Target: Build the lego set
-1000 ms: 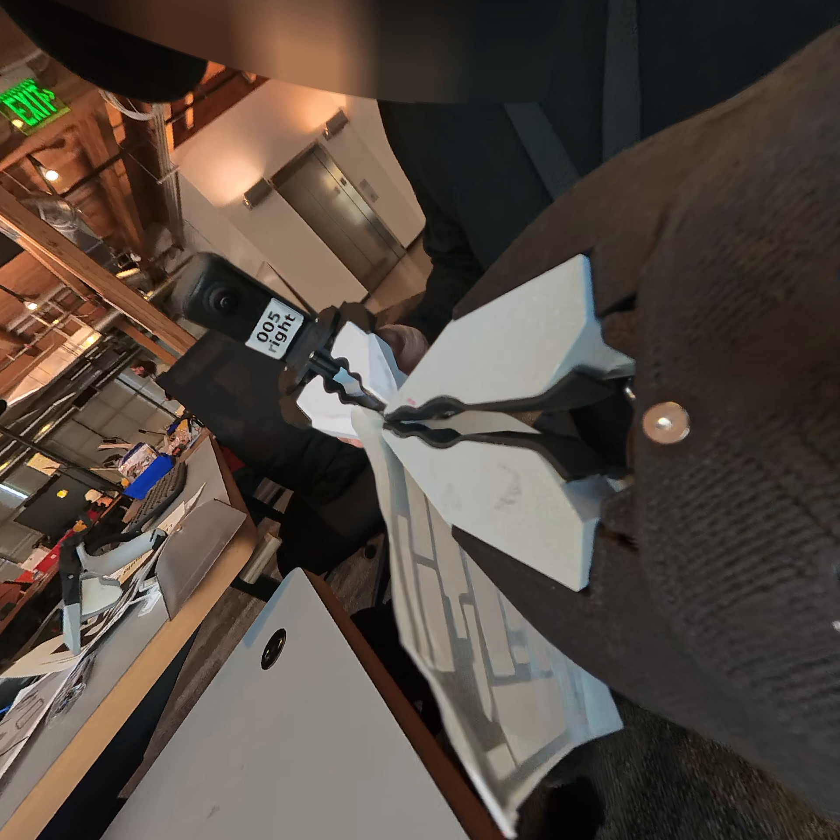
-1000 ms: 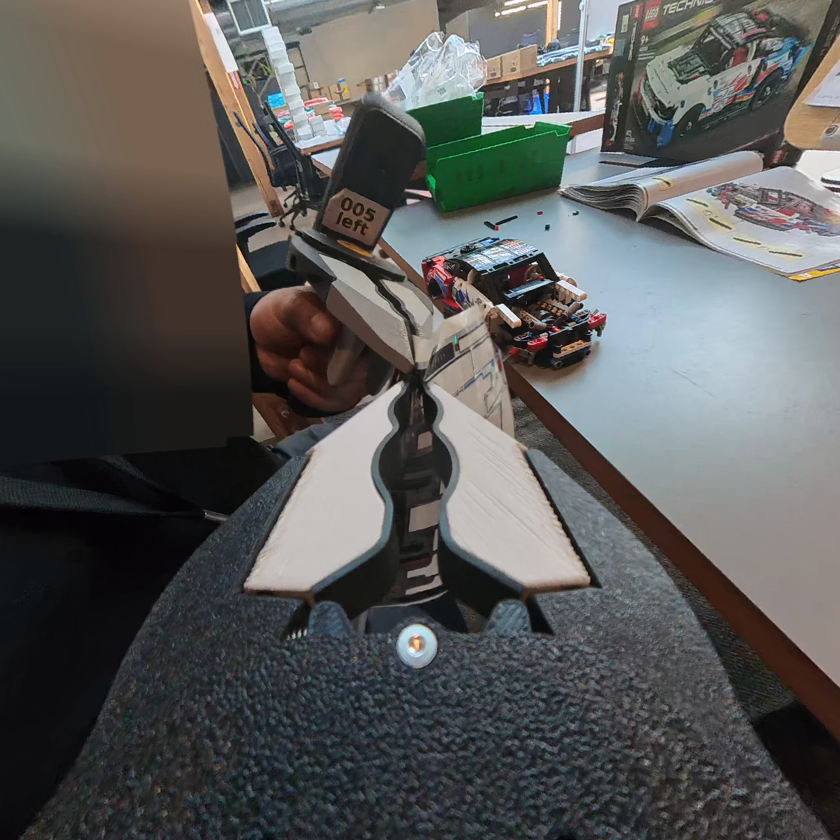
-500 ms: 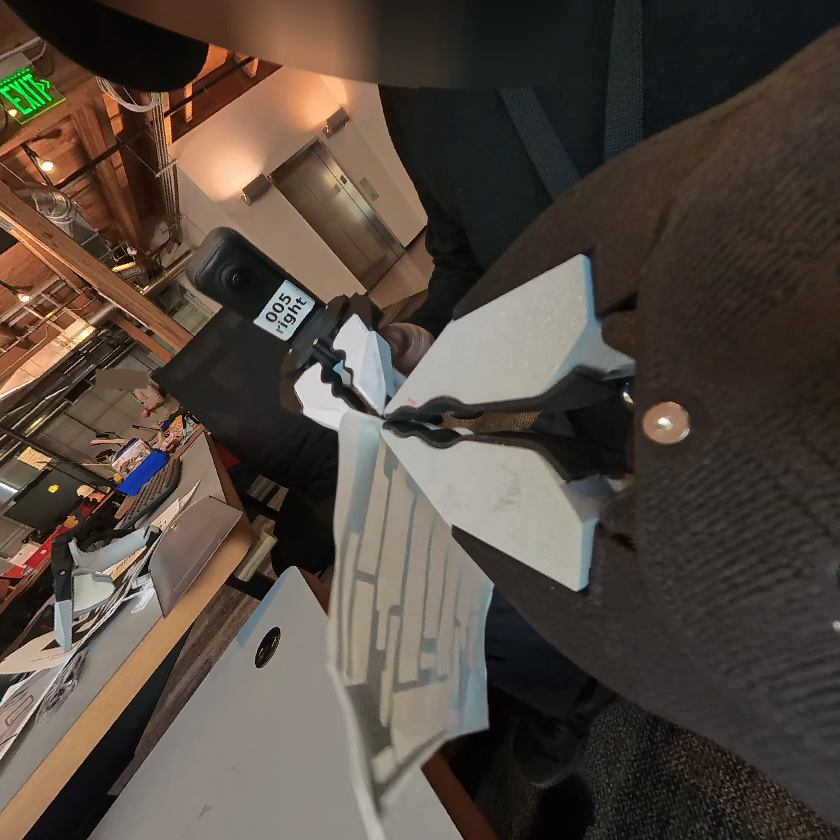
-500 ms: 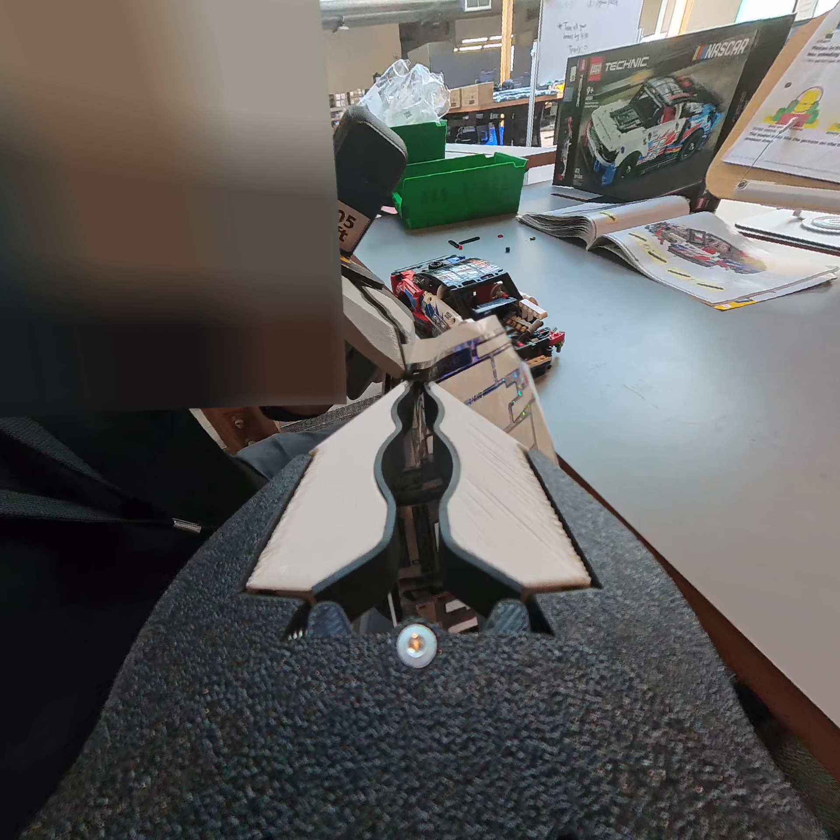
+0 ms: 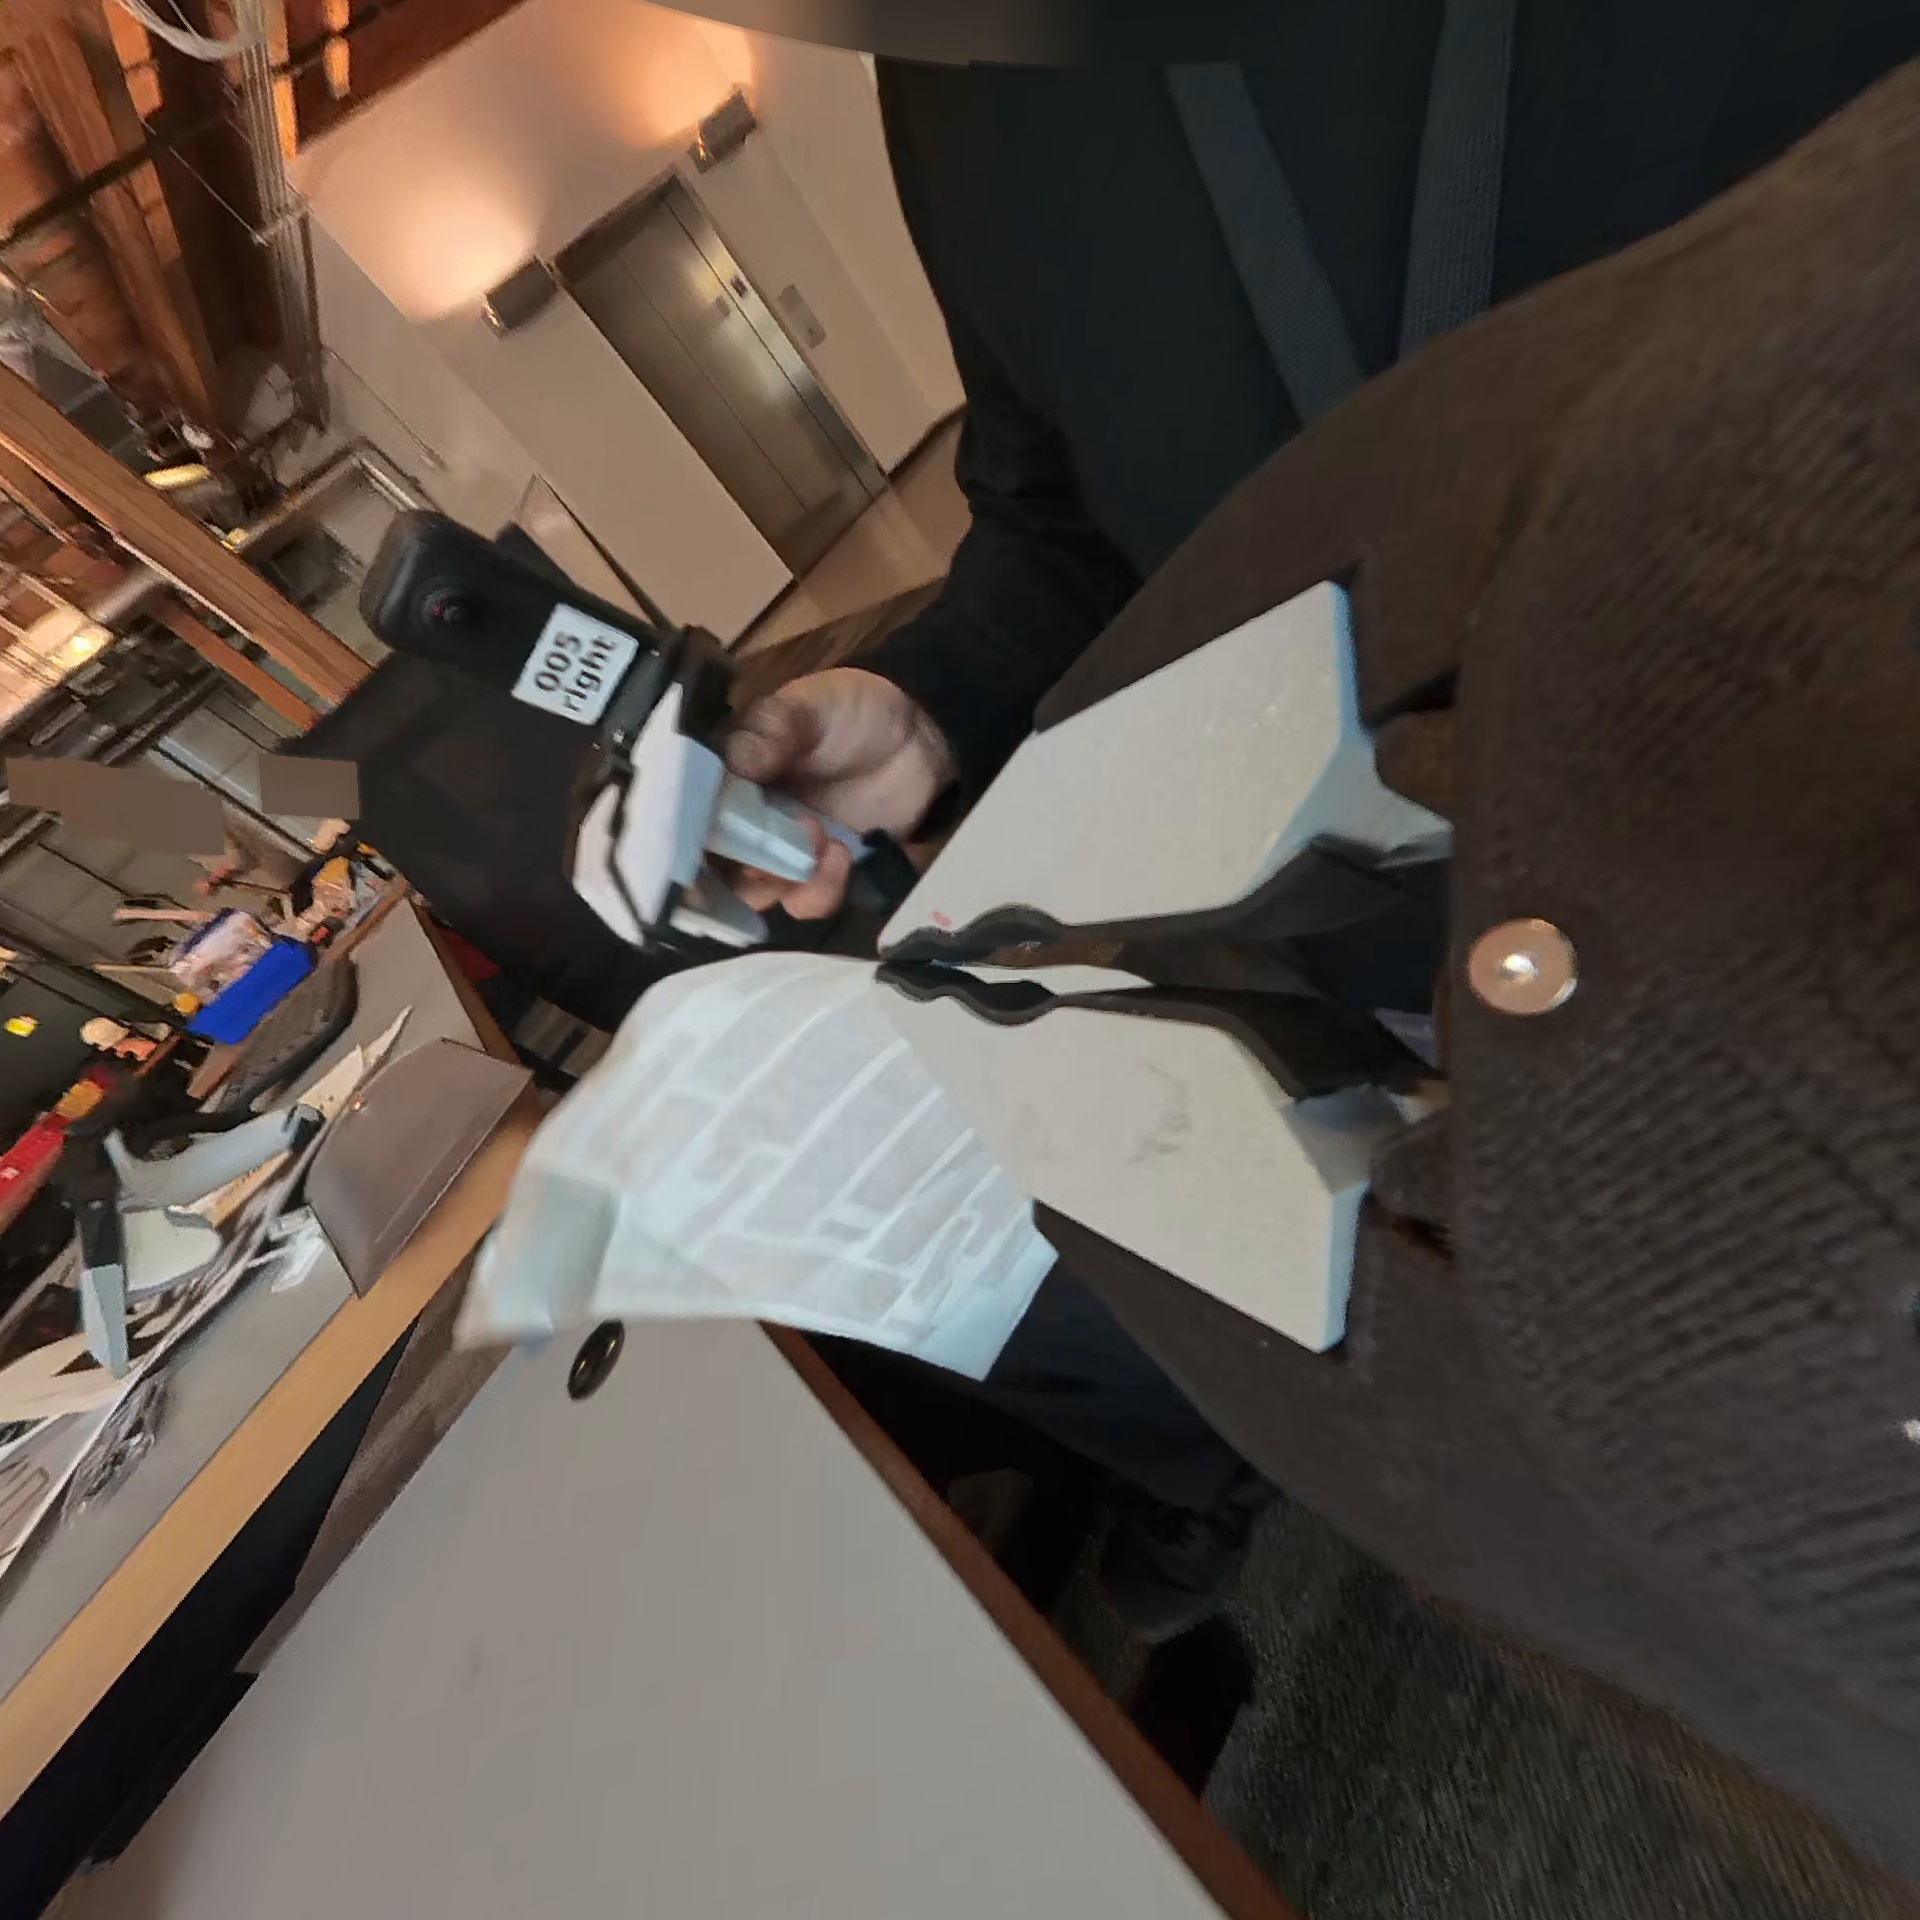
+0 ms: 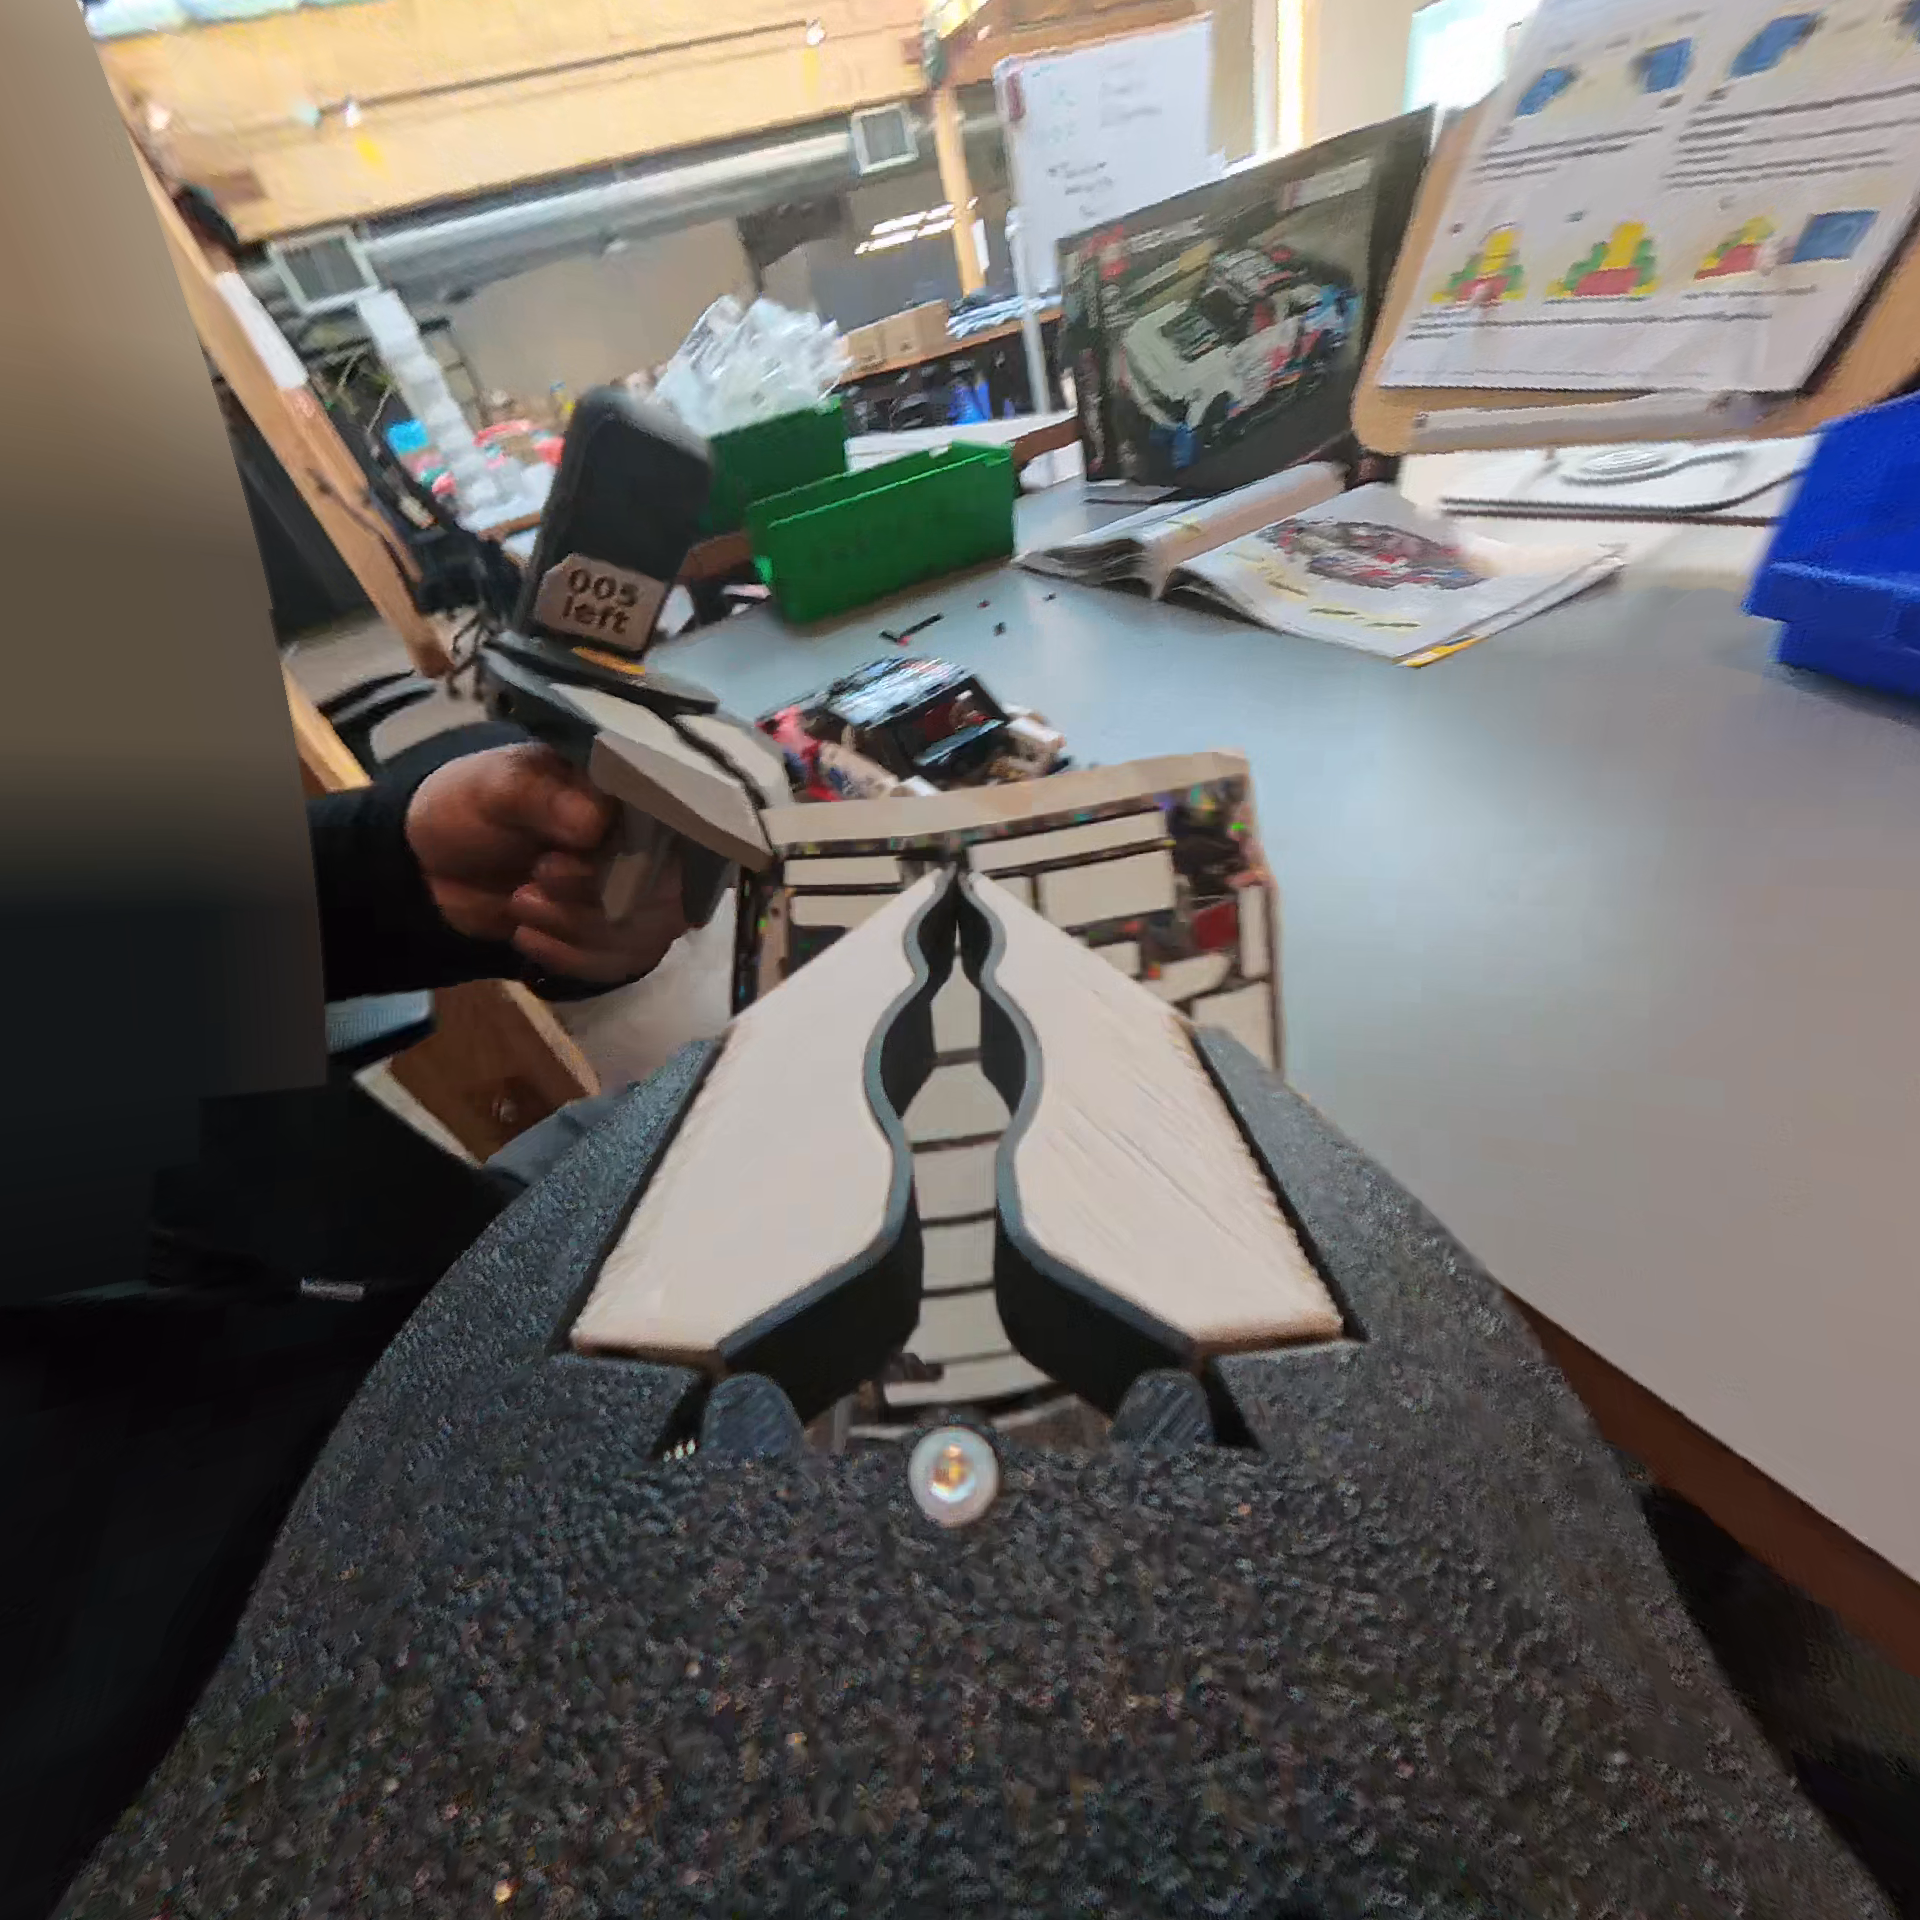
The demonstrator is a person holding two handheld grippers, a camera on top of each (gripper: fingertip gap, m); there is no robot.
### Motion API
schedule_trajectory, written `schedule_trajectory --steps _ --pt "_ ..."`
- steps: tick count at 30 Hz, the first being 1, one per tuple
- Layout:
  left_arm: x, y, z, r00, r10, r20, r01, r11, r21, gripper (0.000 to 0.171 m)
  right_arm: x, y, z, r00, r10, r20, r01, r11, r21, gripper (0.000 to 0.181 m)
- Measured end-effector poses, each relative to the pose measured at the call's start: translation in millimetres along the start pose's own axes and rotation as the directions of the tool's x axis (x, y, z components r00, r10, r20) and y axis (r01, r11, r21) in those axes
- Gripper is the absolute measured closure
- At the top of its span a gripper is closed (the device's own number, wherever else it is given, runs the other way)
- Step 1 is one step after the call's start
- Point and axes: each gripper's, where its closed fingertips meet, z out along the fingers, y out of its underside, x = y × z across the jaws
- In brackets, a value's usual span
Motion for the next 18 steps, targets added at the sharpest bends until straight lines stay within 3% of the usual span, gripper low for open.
schedule_trajectory --steps 3,6,10,14,18 --pt "-10.2 -34.7 3.8 0.994 0.103 0.040 -0.097 0.988 -0.123 0.171 38.1 -37.1 -47.2 0.993 -0.008 -0.116 0.018 0.996 0.084 0.181" --pt "-34.6 -89.6 18.3 0.966 0.246 0.082 -0.210 0.928 -0.308 0.171 61.1 -56.1 -83.3 0.976 -0.035 -0.215 0.062 0.991 0.118 0.181" --pt "-125.9 -150.6 44.5 0.913 0.373 0.165 -0.228 0.803 -0.551 0.171 75.4 -43.4 -92.9 0.970 -0.026 -0.243 0.055 0.992 0.111 0.181" --pt "-243.9 -157.3 50.4 0.865 0.439 0.243 -0.131 0.666 -0.735 0.171 85.0 -20.2 -86.5 0.971 0.015 -0.240 0.014 0.993 0.119 0.181" --pt "-313.5 -131.6 53.5 0.845 0.419 0.330 -0.005 0.625 -0.781 0.171 95.0 -5.1 -77.0 0.968 0.004 -0.251 0.016 0.997 0.077 0.181"
